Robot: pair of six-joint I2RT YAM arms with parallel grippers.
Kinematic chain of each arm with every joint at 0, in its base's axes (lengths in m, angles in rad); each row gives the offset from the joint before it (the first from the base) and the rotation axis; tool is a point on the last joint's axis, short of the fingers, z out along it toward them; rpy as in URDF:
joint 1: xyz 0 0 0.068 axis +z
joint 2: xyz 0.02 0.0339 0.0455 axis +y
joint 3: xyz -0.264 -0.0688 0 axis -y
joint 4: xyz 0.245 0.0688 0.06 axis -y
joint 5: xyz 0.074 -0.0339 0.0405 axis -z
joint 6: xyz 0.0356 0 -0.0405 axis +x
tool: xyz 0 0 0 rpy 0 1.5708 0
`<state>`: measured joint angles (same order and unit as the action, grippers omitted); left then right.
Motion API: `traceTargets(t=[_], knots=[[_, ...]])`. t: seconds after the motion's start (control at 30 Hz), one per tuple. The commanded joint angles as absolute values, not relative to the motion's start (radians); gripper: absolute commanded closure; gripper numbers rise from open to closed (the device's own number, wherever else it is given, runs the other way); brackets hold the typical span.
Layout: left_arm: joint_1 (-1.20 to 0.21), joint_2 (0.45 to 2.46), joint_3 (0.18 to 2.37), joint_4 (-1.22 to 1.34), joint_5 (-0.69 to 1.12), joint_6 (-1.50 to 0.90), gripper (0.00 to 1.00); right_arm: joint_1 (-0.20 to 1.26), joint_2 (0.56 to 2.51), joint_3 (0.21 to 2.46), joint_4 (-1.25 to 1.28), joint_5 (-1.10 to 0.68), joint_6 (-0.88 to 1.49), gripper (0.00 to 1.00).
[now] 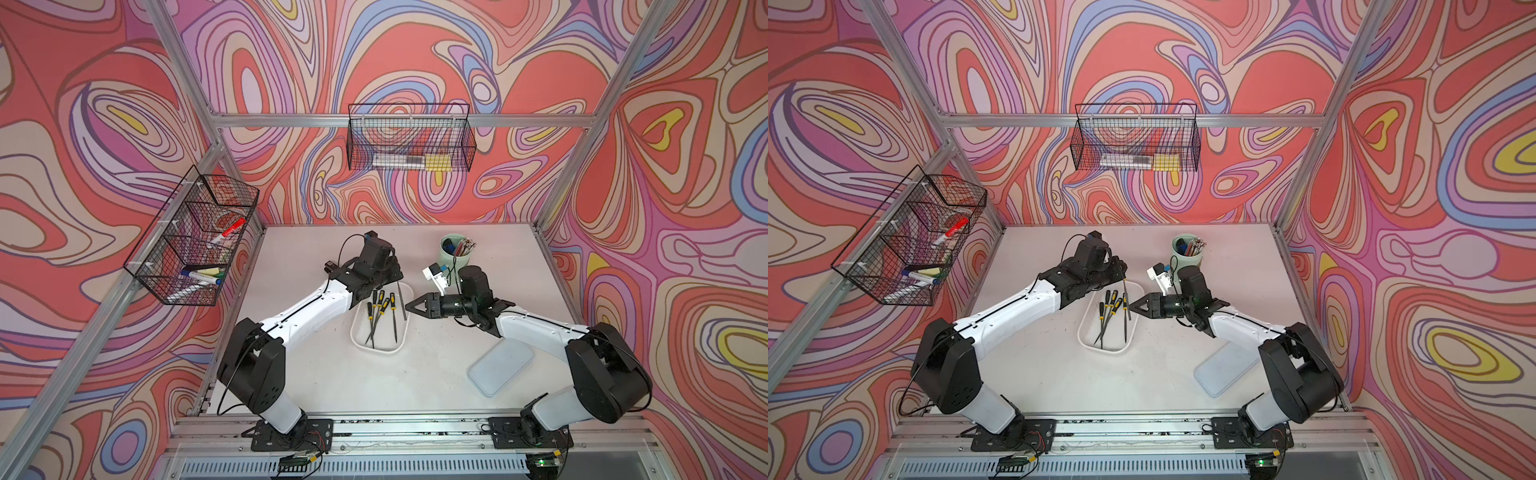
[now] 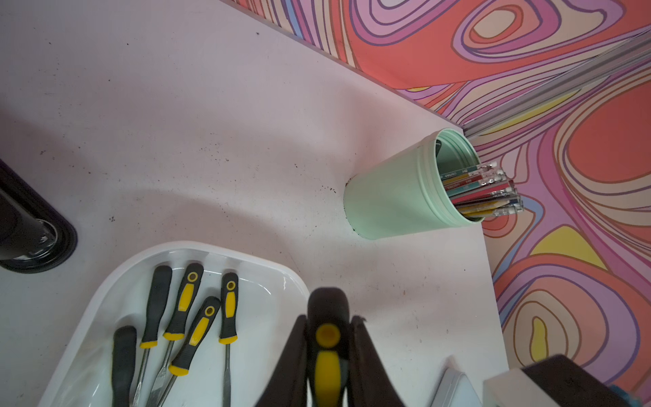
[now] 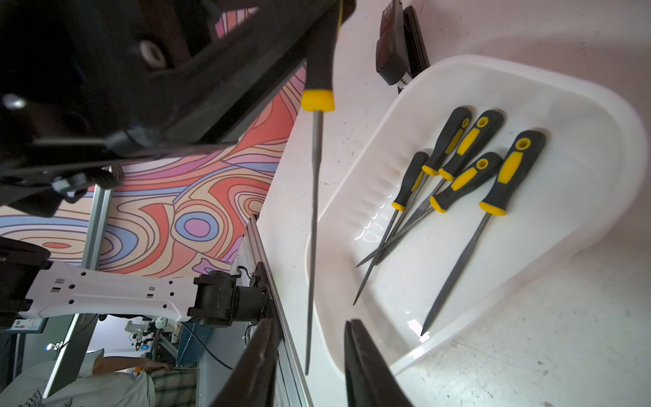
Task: Take the file tool out of the storage box
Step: Pick up the file tool from the storage box.
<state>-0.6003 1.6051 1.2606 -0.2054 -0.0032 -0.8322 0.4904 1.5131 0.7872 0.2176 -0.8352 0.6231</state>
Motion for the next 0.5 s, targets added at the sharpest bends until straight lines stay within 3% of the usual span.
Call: traceTargets(t=[0.0, 0.47], knots=[[-0.591, 1.569, 1.246, -0.177, 0.008, -0.841, 0.9, 0.501, 1.521, 0.818, 0.234, -0.813, 0.615, 0.71], [-0.579, 1.575, 1.247, -0.163, 0.031, -0.847, 0.91, 0.518, 1.571, 0.851, 0.232, -0.818, 0.61, 0.79]])
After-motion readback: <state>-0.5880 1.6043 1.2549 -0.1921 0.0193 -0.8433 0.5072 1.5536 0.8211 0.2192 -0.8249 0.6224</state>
